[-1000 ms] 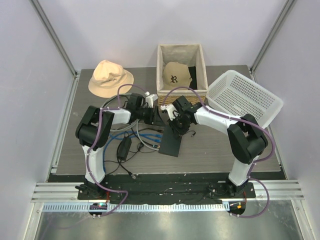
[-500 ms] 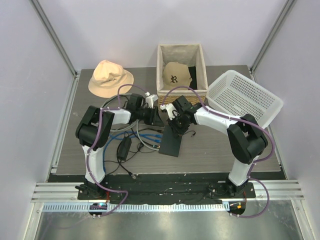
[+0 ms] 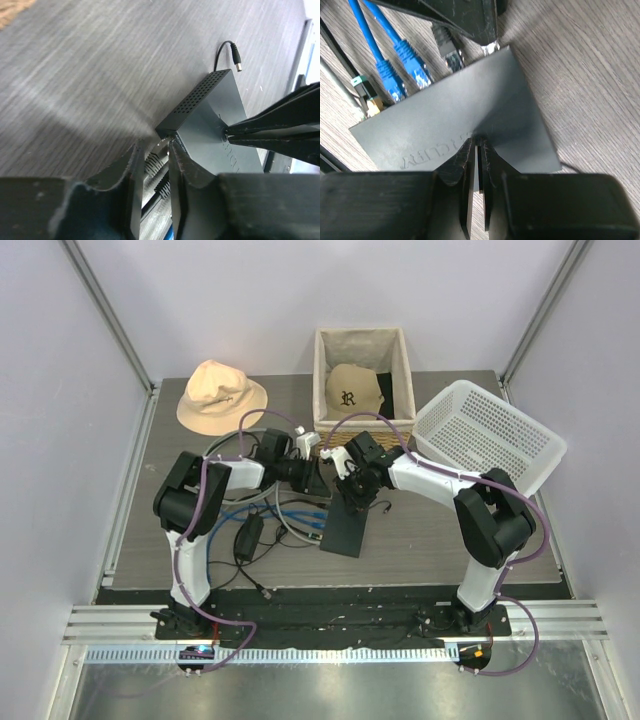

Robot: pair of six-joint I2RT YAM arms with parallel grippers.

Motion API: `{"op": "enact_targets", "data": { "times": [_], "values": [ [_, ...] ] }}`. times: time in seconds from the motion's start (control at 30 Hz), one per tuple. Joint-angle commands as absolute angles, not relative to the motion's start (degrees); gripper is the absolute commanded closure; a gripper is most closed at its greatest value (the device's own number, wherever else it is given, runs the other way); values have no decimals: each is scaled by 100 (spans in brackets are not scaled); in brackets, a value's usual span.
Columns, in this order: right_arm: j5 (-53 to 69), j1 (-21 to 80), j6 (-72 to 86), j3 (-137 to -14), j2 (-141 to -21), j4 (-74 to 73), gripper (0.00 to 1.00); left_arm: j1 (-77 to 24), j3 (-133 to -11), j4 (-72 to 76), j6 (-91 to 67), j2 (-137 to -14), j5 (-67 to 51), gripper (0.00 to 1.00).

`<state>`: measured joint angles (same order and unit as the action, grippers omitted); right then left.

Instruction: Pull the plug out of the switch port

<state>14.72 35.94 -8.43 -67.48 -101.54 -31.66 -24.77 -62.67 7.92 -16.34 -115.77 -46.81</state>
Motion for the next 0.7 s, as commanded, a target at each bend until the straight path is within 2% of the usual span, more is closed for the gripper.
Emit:
{"op": "enact_targets", "data": {
  "times": [0.0,0.07,0.1,0.23,0.47,0.5,0.6,0.67],
  "values": [
    [1248,3630,-896,-6531,-10248,-3199,85,-2777,-6266,106,-1512,-11821,-5186,77],
    [1239,3630,-879,-6495,-10231,-3164,85,-2804,-6302,44,-1477,-11830,-5194,80],
    [1213,3639,-870,-6478,-10213,-3155,85,-2804,-6302,35,-1459,-11830,-5177,86],
    [1195,3674,-861,-6381,-10178,-3103,85,-2812,-6267,18,-1389,-11760,-5098,98],
    [1178,3674,-896,-6337,-10143,-3094,85,-2778,-6354,-377,-1161,-11733,-5028,100],
    [1178,3674,-896,-6311,-10125,-3094,85,-2751,-6372,-430,-1151,-11733,-5010,90],
    [1178,3674,-993,-6293,-10081,-3199,85,-2558,-6390,-475,-1186,-11812,-5228,69],
    [1195,3674,-1089,-6267,-10038,-3243,86,-2505,-6459,-501,-1239,-12023,-5684,62]
  ]
}}
